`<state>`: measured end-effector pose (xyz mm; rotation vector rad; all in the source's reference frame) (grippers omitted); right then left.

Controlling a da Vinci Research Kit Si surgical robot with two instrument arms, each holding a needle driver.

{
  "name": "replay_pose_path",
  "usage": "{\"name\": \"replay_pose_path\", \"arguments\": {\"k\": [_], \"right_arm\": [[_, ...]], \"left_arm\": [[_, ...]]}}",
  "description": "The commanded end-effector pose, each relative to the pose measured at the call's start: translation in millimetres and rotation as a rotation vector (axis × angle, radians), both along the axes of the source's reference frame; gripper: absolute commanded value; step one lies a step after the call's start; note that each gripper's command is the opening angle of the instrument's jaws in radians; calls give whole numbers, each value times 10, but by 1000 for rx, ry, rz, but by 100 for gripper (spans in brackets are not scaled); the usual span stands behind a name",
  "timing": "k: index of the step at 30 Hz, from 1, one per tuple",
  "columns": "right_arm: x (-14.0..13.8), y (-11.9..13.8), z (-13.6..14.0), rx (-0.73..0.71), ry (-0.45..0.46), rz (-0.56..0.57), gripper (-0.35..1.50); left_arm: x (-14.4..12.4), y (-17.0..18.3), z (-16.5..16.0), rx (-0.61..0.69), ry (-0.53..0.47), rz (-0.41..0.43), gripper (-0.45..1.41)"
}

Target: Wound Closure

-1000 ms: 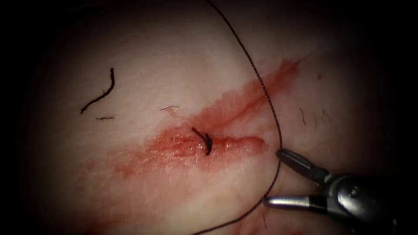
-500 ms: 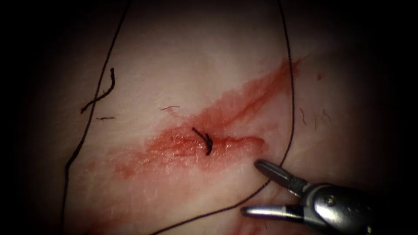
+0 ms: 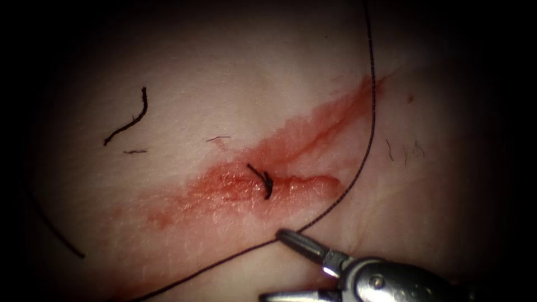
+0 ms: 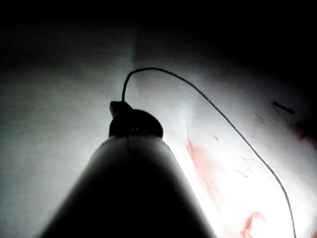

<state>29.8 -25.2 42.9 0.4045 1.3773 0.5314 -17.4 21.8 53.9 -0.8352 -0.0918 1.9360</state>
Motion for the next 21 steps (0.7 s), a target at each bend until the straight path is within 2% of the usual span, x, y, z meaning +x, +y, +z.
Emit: {"name": "replay_pose_path", "arguments": {"k": [1,4,7,13,18,21], "right_arm": [[14,1,-3,-48,10,-26,111],[20,2,-8,-145,14,-55,108],[27,5,-10,-246,-19,-68,108],[39,16,-8,-538,-97,-167,106],[44,34,-16,-725,-183,-137,108],[45,41,-22,-774,-211,-130,93]], "left_arm": [[-7,2,6,-5,0,0,-45],[-8,-2,10,-11,4,-3,-45],[-11,-3,13,-16,11,-9,-45],[-14,-6,15,-19,8,-11,-45],[-15,-11,20,-18,19,-8,-43],[-16,-12,21,-17,20,-7,-43]]}}
